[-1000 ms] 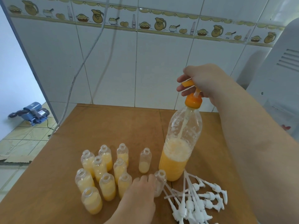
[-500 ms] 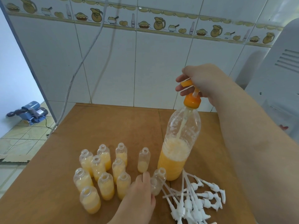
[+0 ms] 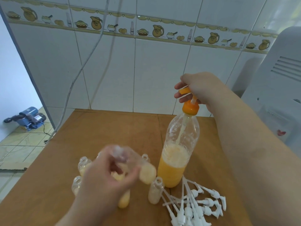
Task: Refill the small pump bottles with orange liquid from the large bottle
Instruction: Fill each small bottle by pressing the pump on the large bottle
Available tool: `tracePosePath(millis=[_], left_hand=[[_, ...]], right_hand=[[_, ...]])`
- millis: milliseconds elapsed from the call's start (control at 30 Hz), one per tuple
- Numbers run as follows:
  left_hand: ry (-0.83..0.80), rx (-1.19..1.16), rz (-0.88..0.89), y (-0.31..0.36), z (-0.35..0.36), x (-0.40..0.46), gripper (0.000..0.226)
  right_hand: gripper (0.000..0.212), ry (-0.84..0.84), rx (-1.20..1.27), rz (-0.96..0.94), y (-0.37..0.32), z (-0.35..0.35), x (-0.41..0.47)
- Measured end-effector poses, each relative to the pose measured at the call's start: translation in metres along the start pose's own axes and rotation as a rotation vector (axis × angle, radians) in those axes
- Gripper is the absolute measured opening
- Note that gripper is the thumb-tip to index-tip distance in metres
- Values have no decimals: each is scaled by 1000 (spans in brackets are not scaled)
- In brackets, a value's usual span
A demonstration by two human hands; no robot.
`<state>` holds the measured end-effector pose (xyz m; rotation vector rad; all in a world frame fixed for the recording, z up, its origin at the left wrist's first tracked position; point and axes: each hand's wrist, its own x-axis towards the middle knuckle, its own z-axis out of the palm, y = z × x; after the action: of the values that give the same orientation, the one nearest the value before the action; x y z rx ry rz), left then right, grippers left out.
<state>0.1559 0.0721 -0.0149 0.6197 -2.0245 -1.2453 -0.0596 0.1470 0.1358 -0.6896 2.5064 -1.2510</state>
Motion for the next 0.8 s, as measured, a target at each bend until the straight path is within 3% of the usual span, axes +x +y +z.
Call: tracePosePath(millis=[133,267,400,533,800], left_hand=[[17,-749,-254,19,-19,33,19],[93,-1155,-440,30,-19,53,41],[42,-1152,-521,33,-12,53,58],[-156,-1062,-534,34,-4,54,45],[-205,-817,-336,41,13,69,40]], right_hand=[[29,-1,-1,4,-1,1,0],[30,-1,6,14,0,1,0],[29,2,8,24,0,1,1],[31,2,6,27,0,2,1],[34,-15,-63,48,-5,5,3]])
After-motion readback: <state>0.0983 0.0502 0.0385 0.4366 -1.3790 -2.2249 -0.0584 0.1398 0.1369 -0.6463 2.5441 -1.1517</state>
